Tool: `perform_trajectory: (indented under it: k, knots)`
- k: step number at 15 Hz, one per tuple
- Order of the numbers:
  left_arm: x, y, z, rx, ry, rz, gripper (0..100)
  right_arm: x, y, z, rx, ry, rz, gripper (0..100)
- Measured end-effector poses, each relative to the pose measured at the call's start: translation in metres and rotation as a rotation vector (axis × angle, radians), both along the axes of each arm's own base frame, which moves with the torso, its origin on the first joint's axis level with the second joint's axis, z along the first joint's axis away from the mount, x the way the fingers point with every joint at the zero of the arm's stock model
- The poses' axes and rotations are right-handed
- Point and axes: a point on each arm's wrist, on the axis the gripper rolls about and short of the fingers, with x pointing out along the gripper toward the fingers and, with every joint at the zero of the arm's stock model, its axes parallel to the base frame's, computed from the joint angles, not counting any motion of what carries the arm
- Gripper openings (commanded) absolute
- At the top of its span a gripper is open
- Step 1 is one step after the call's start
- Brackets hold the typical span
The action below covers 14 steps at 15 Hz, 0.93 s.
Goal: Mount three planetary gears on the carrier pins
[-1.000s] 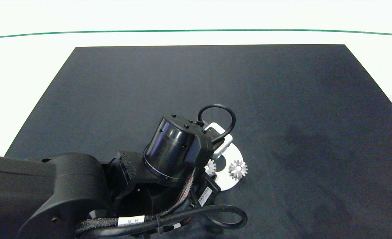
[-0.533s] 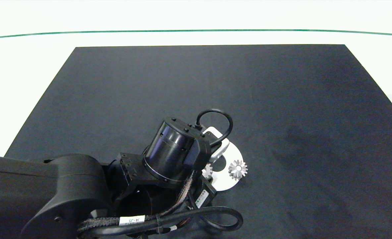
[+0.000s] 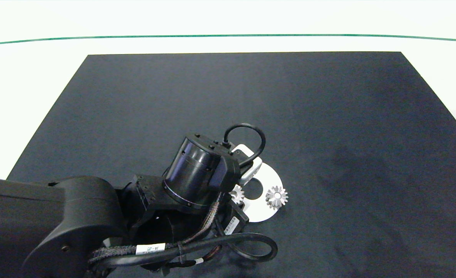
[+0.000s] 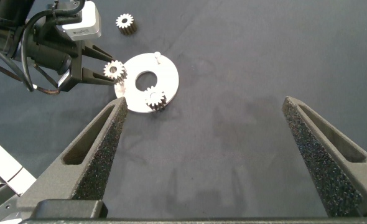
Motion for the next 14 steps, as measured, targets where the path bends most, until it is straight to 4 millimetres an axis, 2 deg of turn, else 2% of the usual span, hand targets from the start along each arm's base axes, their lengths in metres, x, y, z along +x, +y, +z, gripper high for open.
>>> perform_trajectory:
  k: [8, 14]
  knots:
    - [-0.0042, 0.0102, 0.0001, 0.004, 0.003, 0.01, 22, 0.0003, 0.0004, -0.0006, -0.006, 0.001, 0.003, 100]
    - [-0.0051, 0.0091, 0.0001, 0.002, 0.001, 0.005, 22, 0.0004, 0.0005, -0.0007, -0.007, 0.002, 0.004, 100]
